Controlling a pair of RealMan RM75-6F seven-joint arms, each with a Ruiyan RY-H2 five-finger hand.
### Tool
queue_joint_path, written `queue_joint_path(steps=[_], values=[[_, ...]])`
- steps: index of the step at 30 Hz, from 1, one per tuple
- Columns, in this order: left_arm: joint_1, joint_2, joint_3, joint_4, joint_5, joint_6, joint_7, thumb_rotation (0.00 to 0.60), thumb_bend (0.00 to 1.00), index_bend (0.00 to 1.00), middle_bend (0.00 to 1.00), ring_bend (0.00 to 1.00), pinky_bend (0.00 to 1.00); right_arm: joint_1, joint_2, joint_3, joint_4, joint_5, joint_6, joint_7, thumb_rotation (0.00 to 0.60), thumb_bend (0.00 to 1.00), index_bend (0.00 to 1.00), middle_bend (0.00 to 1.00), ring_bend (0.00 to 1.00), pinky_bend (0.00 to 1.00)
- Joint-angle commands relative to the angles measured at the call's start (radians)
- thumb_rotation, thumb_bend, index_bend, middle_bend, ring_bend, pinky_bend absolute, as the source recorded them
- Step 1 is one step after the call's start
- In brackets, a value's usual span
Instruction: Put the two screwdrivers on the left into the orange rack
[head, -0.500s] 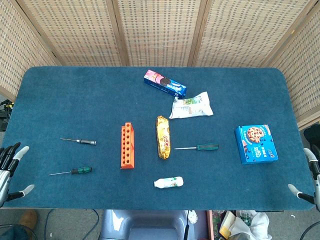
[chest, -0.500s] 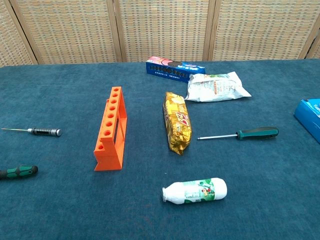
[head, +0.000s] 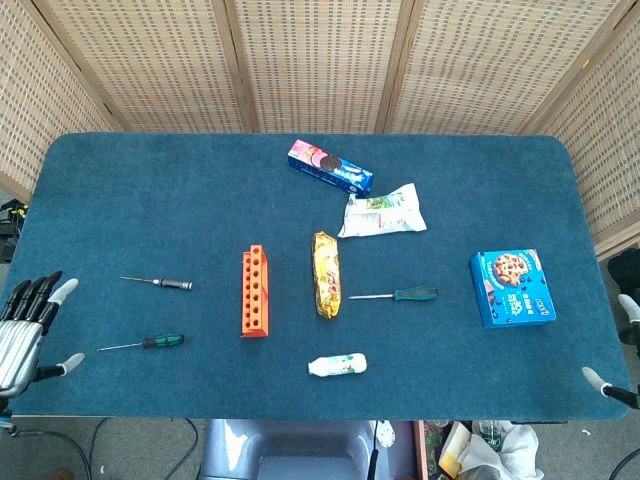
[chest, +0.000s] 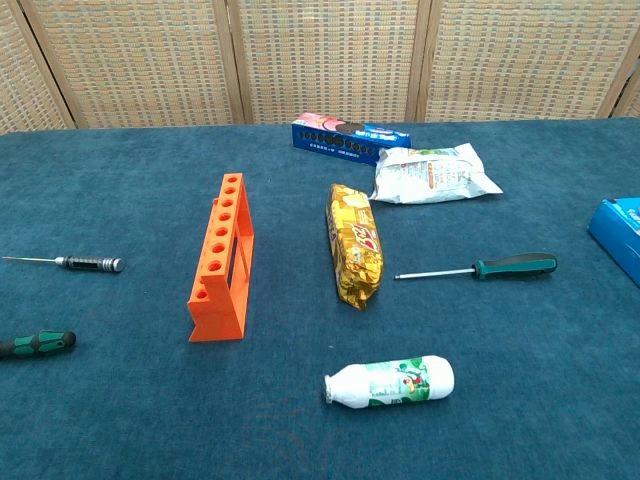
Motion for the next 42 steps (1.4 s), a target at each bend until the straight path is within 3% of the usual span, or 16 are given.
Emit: queue_joint_path(steps=[1,3,8,15,21,42], values=[[-0.126,-0.051,-0.062,0.087,-0.061,-0.168,-0.06,0.6,0.04,0.14,0.0,0.0,0.0,0.005,0.002,0.004,0.003,0.01,-0.01,0.007,0.6,0.0,0.0,0.0,0.0,0.0],[-0.184,-0.07,-0.081,0.124,-0.087,-0.252,-0.07,0.6,0.11,0.24,0.0,0.0,0.0,0.007,0.002,0.006,0.003,0.017,-0.018,0.009,0.6,0.0,0.0,0.0,0.0,0.0],[-0.319,-0.173,-0.108,0.266,-0.136,-0.434,-0.039,0.6,0.17,0.4,0.0,0.0,0.0,0.016,0.002,0.008,0.0,0.033,-0.042,0.014,0.6,0.0,0.0,0.0,0.0,0.0],[-0.424,-0.326,-0.143,0.432,-0.255,-0.559,0.069,0.6,0.25,0.41,0.0,0.0,0.0,0.024,0.005,0.014,0.006,0.058,-0.068,0.022,0.6,0.0,0.0,0.0,0.0,0.0],[-0.474,-0.419,-0.154,0.513,-0.346,-0.621,0.123,0.6,0.3,0.44,0.0,0.0,0.0,0.035,0.006,0.018,0.017,0.077,-0.096,0.035,0.6,0.0,0.0,0.0,0.0,0.0],[-0.492,-0.479,-0.111,0.532,-0.381,-0.588,0.168,0.6,0.34,0.46,0.0,0.0,0.0,0.043,0.011,0.02,0.018,0.094,-0.119,0.045,0.6,0.0,0.0,0.0,0.0,0.0]])
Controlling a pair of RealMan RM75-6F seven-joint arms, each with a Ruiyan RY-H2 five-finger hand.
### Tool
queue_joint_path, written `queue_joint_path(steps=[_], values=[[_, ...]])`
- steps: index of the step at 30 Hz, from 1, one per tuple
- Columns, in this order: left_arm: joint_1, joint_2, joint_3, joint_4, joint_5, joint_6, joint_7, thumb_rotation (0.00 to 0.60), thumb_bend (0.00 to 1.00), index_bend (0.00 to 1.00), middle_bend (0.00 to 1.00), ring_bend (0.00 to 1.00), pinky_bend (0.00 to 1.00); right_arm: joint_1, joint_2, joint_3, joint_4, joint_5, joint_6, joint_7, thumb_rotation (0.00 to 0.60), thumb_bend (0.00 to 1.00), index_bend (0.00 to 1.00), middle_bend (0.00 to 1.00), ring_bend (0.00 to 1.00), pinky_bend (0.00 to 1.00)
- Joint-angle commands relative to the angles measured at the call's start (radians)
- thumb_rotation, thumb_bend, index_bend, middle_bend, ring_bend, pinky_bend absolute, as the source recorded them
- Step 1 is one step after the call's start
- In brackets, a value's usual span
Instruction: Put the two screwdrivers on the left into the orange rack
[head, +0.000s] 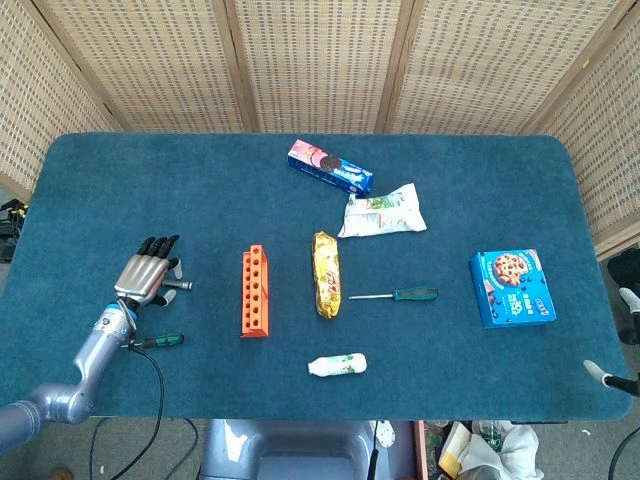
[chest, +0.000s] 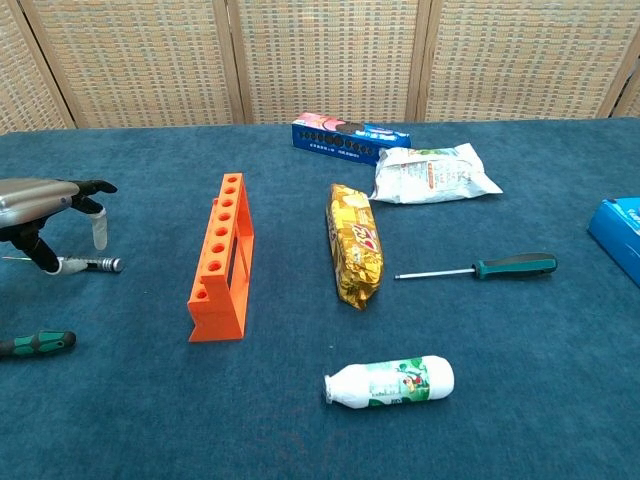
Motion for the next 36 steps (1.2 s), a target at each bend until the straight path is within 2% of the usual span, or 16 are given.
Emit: queue_joint_path(steps=[1,18,28,31,36], values=[[-0.007,-0.015,0.0,0.011,-0.008,-0.001,0.001,0.6,0.34,0.46,0.0,0.0,0.0,0.0,0.001,0.0,0.0,-0.002,0.001,0.003,0.6,0.0,0.0,0.0,0.0,0.0],[-0.021,-0.073,0.015,0.064,-0.035,0.005,0.033,0.6,0.37,0.47,0.0,0.0,0.0,0.006,0.004,0.003,0.009,0.011,-0.016,0.025,0.6,0.0,0.0,0.0,0.0,0.0],[-0.018,-0.108,0.015,0.099,-0.029,0.018,0.0,0.6,0.38,0.62,0.0,0.0,0.0,0.008,0.005,0.003,0.009,0.008,-0.019,0.035,0.6,0.0,0.0,0.0,0.0,0.0],[-0.012,-0.099,0.01,0.085,-0.023,0.033,-0.018,0.6,0.38,0.65,0.0,0.0,0.0,0.008,0.005,0.002,0.009,0.006,-0.019,0.037,0.6,0.0,0.0,0.0,0.0,0.0],[0.007,-0.031,-0.007,-0.011,0.003,0.086,-0.07,0.6,0.38,0.66,0.0,0.0,0.0,0.006,0.008,0.001,0.007,0.001,-0.015,0.045,0.6,0.0,0.0,0.0,0.0,0.0]])
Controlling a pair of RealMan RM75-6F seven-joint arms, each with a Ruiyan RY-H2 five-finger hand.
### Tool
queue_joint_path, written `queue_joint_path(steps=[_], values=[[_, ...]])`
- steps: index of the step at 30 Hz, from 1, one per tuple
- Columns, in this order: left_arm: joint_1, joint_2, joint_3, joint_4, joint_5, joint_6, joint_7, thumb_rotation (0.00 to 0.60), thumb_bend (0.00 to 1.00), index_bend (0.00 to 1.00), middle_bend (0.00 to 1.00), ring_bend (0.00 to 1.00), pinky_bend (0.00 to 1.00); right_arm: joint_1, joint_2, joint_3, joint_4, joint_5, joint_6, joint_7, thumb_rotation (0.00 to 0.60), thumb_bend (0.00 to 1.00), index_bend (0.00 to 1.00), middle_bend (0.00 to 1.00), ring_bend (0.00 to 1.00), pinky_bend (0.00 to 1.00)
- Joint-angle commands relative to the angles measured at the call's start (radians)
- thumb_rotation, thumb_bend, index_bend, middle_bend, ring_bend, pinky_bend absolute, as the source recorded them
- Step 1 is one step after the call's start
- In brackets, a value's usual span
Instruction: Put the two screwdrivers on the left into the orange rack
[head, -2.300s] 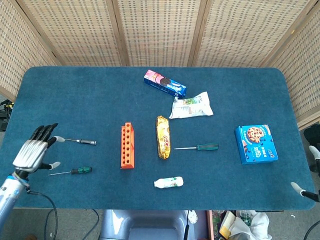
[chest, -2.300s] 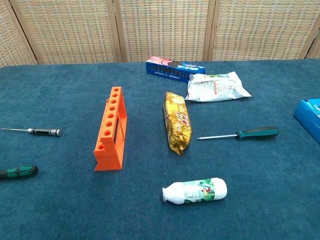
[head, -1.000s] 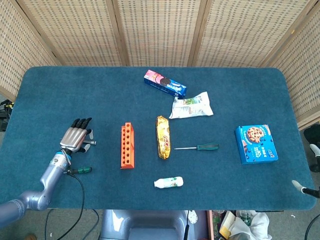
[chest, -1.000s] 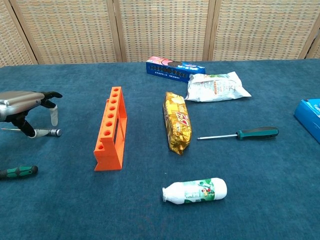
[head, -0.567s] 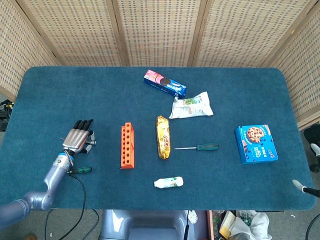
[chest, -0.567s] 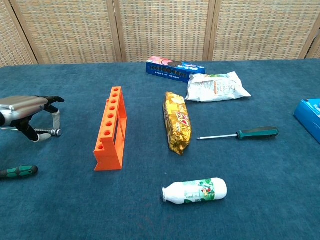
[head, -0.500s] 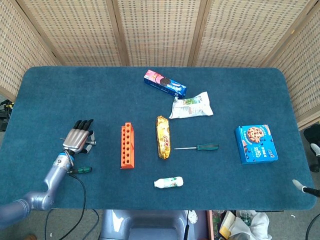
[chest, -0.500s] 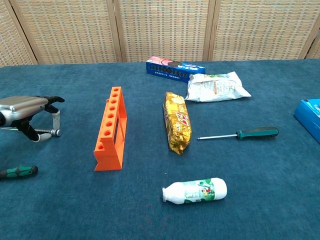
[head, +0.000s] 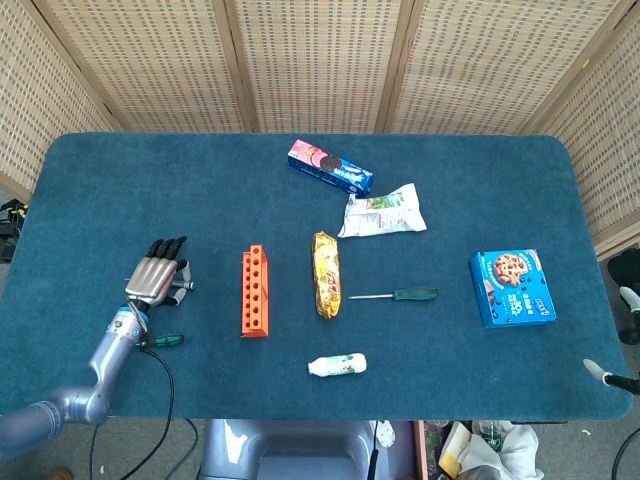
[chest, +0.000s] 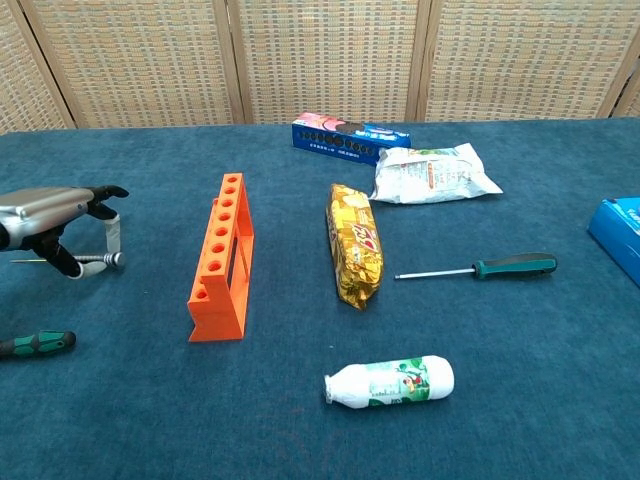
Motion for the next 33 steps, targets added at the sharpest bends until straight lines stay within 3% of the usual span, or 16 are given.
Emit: queue_joint_path(steps=[1,6,9,12,19,25,33], values=[[0.018,0.061,-0.015,-0.082,0.025,0.045,-0.045,0.6,0.39,0.66,0.0,0.0,0.0,0.0,0.001,0.0,-0.001,-0.001,0.001,0.002,0.6,0.0,0.0,0.0,0.0,0.0],[0.057,0.197,-0.043,-0.28,0.096,0.131,-0.188,0.6,0.4,0.67,0.0,0.0,0.0,-0.001,0.002,-0.004,-0.005,-0.009,0.002,0.003,0.6,0.0,0.0,0.0,0.0,0.0],[0.068,0.24,-0.051,-0.339,0.141,0.162,-0.263,0.6,0.41,0.67,0.0,0.0,0.0,-0.001,0.003,-0.005,-0.007,-0.01,0.004,0.001,0.6,0.0,0.0,0.0,0.0,0.0],[0.088,0.309,-0.068,-0.445,0.25,0.251,-0.414,0.6,0.41,0.67,0.0,0.0,0.0,-0.002,0.002,-0.007,-0.011,-0.015,0.008,-0.003,0.6,0.0,0.0,0.0,0.0,0.0],[0.1,0.437,-0.058,-0.646,0.368,0.302,-0.593,0.6,0.41,0.67,0.0,0.0,0.0,-0.003,0.0,-0.008,-0.015,-0.021,0.015,-0.008,0.6,0.0,0.0,0.0,0.0,0.0],[0.08,0.461,-0.053,-0.749,0.39,0.283,-0.844,0.6,0.41,0.67,0.0,0.0,0.0,-0.004,-0.001,-0.009,-0.016,-0.023,0.017,-0.012,0.6,0.0,0.0,0.0,0.0,0.0],[0.049,0.375,-0.032,-0.724,0.356,0.237,-1.061,0.6,0.41,0.67,0.0,0.0,0.0,-0.005,0.003,-0.008,-0.013,-0.022,0.019,-0.003,0.6,0.0,0.0,0.0,0.0,0.0]])
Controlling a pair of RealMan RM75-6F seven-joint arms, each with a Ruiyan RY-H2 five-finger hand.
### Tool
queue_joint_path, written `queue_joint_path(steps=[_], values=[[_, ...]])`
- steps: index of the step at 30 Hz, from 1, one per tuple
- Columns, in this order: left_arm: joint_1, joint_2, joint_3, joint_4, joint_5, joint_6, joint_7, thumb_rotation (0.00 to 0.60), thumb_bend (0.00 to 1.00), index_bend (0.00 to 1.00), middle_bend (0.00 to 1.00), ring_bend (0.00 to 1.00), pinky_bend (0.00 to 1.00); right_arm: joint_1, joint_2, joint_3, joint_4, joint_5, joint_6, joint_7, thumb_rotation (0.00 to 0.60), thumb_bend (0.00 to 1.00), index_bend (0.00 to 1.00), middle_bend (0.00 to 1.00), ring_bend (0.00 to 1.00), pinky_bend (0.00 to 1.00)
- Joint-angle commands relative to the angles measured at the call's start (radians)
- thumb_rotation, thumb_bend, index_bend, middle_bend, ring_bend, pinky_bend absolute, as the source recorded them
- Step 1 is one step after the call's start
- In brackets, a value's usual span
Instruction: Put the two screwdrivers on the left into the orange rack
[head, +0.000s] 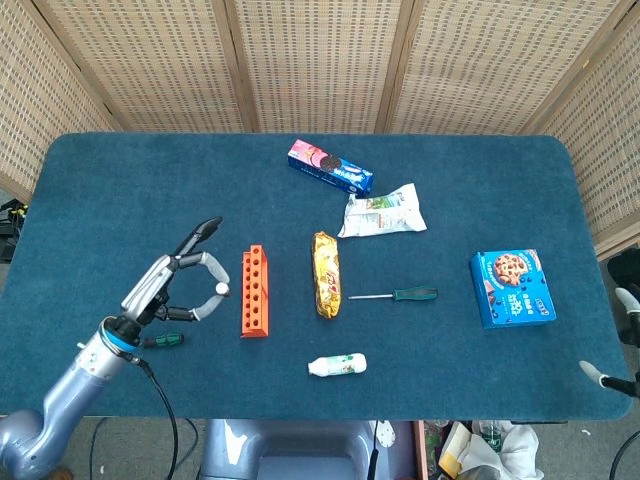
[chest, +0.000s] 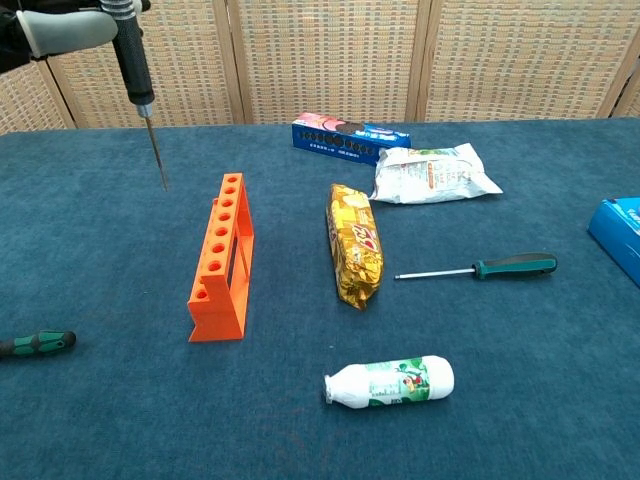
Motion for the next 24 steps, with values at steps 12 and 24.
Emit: queue_joint_path(steps=[12,24], values=[[-0.031,-0.146,0.041,0.067,-0.044,-0.049,-0.07,0.6,0.41,0.67,0.0,0.0,0.0,0.002,0.006,0.0,0.004,0.0,-0.006,0.017,0.6,0.0,0.0,0.0,0.0,0.0],[-0.035,-0.156,0.04,0.076,-0.058,-0.052,-0.063,0.6,0.41,0.67,0.0,0.0,0.0,0.002,0.008,-0.002,0.003,-0.002,-0.007,0.023,0.6,0.0,0.0,0.0,0.0,0.0]])
